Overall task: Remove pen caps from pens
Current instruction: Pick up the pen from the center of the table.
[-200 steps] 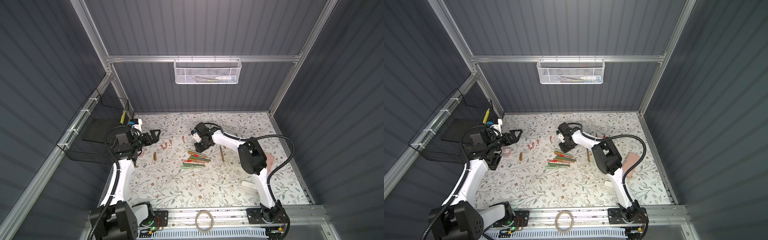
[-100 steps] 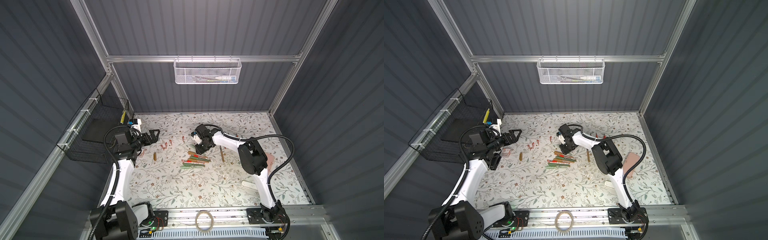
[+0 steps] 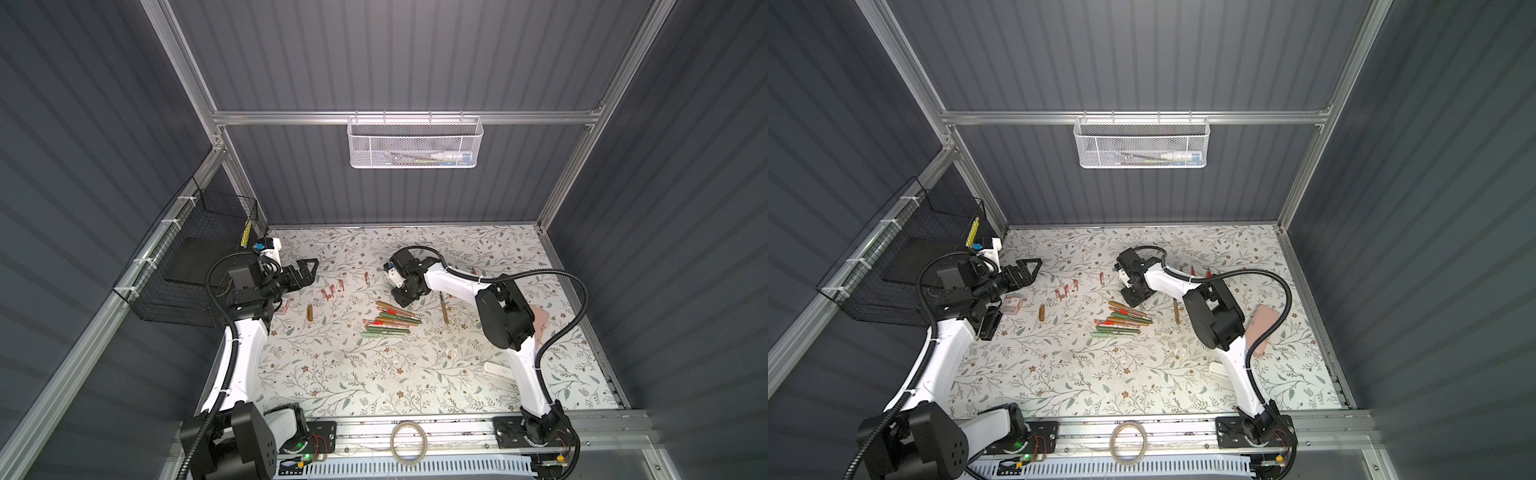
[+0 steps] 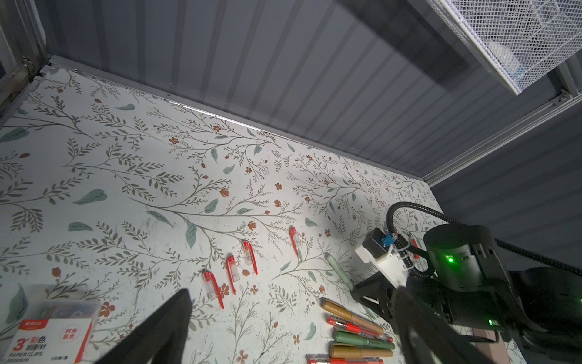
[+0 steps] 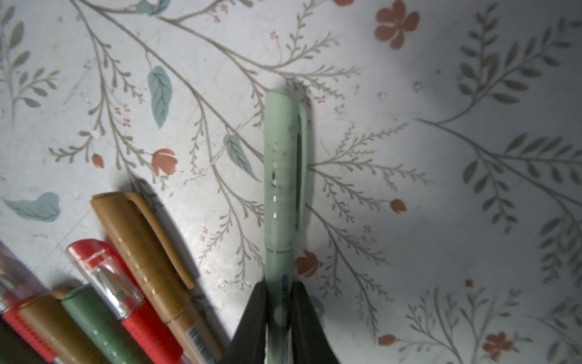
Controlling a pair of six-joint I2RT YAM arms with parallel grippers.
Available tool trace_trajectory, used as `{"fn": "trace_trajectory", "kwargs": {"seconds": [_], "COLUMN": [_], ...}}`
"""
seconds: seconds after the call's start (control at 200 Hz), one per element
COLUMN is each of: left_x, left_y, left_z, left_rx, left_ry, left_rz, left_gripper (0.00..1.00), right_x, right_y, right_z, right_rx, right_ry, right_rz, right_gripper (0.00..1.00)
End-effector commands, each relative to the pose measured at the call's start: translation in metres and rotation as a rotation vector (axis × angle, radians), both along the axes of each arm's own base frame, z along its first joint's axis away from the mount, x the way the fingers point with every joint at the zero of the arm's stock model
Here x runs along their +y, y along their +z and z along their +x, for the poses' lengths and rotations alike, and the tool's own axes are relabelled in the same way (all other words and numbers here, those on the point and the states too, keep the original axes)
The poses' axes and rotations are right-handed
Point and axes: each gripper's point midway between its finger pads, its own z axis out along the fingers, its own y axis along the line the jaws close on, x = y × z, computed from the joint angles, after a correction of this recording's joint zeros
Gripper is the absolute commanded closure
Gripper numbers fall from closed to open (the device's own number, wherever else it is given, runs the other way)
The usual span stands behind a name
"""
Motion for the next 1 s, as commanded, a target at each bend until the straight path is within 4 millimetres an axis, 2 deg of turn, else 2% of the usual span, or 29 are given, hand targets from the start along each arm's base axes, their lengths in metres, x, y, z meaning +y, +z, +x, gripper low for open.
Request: {"fn": "trace_trajectory", "kwargs": {"seconds": [0.0, 0.165, 0.365, 0.575, 0.715, 0.841, 0.991], "left_x": [0.001, -0.002, -0.021, -0.039, -0.053, -0.073, -0.103], "left_y": [0.005, 0.005, 0.016, 0.023, 0.018, 0.007, 0.001], "left_z": [0.0, -0.001, -0.004, -0.009, -0.011, -0.01, -0.011], "left_rx": [-0.011, -0.021, -0.053, -0.078, -0.054, -0.036, 0.007], "left_ry": [-0.006, -0.023, -0.123, -0.23, -0.279, -0.34, -0.436], "left_rz": [-0.014, -0.026, -0.125, -0.22, -0.248, -0.233, -0.259], "left_gripper": [0.0, 0.0, 0.0, 0.0, 0.01, 0.01, 0.07], "right_x": [-0.016, -0.019, -0.017, -0.002, 0.01, 0.023, 0.041], "right_y": [-0.009, 0.021, 0.077, 0.132, 0.161, 0.178, 0.181], "right_z": [0.003, 0.011, 0.008, -0.014, -0.03, -0.047, -0.067], "right_rx": [-0.01, -0.071, -0.148, -0.187, -0.204, -0.24, -0.222], "right_ry": [-0.018, -0.048, -0.082, -0.121, -0.154, -0.154, -0.147], "right_rz": [-0.069, -0.028, 0.105, 0.36, 0.497, 0.585, 0.624], "right_gripper": [0.92, 0.98, 1.0, 1.0, 1.0, 1.0, 1.0]}}
